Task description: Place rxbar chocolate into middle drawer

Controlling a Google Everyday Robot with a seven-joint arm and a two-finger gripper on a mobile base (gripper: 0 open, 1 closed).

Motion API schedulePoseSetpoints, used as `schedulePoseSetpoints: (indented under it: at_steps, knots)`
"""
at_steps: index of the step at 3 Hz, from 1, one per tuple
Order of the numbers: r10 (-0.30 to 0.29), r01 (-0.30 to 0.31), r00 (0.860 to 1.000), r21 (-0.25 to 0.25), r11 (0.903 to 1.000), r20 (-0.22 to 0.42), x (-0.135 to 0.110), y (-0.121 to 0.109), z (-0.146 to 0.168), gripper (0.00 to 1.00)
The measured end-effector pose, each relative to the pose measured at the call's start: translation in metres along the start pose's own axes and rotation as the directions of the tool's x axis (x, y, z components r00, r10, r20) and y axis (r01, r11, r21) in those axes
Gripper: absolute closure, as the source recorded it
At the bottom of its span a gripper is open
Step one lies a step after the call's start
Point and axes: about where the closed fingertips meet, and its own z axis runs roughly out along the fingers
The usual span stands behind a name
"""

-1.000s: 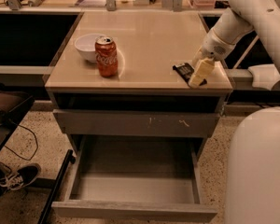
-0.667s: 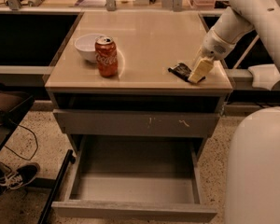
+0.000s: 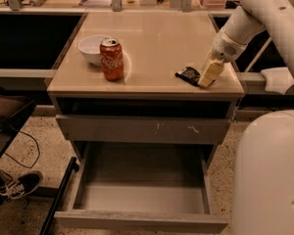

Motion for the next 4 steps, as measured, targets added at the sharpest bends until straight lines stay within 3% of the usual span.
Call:
schedulePoseSetpoints:
  at_steps: [1,2,3,4]
  knots:
    - [0.008,-0.008,1.000,-0.006,1.0000,-0.002,0.009,0.019,-0.005,1.00]
    - [0.034,-0.040,0.998,0.093,0.9949,0.061,0.023,0.064,-0.058,1.00]
    - [0.011,-0.025,0.997,0.185,0.9824,0.072,0.040,0.110,-0.084,1.00]
    - [0.038,-0.044,0.998,0.133,0.9901,0.047,0.058,0.129,-0.060,1.00]
